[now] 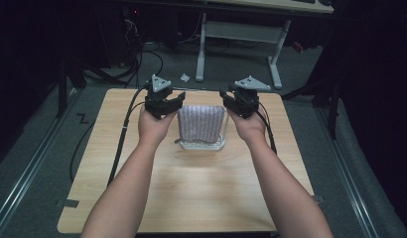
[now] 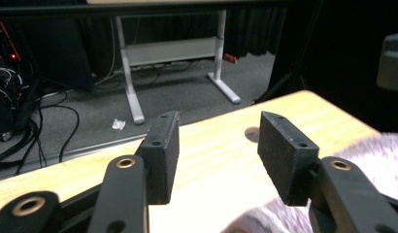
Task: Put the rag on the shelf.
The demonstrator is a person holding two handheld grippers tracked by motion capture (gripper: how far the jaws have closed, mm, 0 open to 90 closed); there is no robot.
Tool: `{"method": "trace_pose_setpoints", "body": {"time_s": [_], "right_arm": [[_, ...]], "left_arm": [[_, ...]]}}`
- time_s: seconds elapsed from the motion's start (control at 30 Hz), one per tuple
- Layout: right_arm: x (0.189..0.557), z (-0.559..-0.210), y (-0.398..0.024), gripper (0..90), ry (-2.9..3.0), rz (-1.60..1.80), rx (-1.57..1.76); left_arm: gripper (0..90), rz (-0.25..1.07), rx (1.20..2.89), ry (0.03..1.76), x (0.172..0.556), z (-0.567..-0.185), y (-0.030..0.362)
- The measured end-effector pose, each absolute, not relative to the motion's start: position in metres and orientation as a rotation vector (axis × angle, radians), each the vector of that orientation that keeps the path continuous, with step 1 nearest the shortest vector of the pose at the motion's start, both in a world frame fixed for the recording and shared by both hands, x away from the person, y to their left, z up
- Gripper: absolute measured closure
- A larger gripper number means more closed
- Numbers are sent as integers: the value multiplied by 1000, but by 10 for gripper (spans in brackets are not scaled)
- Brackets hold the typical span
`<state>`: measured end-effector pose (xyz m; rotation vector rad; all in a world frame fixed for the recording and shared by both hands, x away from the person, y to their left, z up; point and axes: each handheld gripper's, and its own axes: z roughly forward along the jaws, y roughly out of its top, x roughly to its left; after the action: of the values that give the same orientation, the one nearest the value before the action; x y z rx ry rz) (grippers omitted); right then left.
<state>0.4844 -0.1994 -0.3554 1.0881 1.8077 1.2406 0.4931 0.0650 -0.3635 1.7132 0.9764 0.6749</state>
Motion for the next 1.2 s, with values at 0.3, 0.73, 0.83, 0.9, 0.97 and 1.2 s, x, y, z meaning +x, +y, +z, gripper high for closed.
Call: {"method": "trace_pose_setpoints", "body": {"time_s": [0.3, 0.73, 0.83, 0.9, 0.97, 1.2], "right_arm": [[461, -355, -205, 587, 1813, 1233, 1054], [409, -367, -226, 532, 1816, 1245, 1014], [400, -374, -233, 515, 1833, 1244, 1023], [395, -380, -236, 504, 1855, 1231, 1029], [391, -389, -239, 495, 1872, 1220, 1029], [387, -422, -245, 506, 1922, 1185, 1063]], "left_arm": [[470, 673, 1723, 936, 471, -350, 69], [431, 599, 1742, 971, 422, -369, 105], [420, 584, 1754, 966, 412, -382, 114], [411, 558, 1758, 976, 410, -389, 119], [396, 533, 1766, 986, 407, -399, 123], [346, 459, 1830, 1015, 407, -436, 125]]}}
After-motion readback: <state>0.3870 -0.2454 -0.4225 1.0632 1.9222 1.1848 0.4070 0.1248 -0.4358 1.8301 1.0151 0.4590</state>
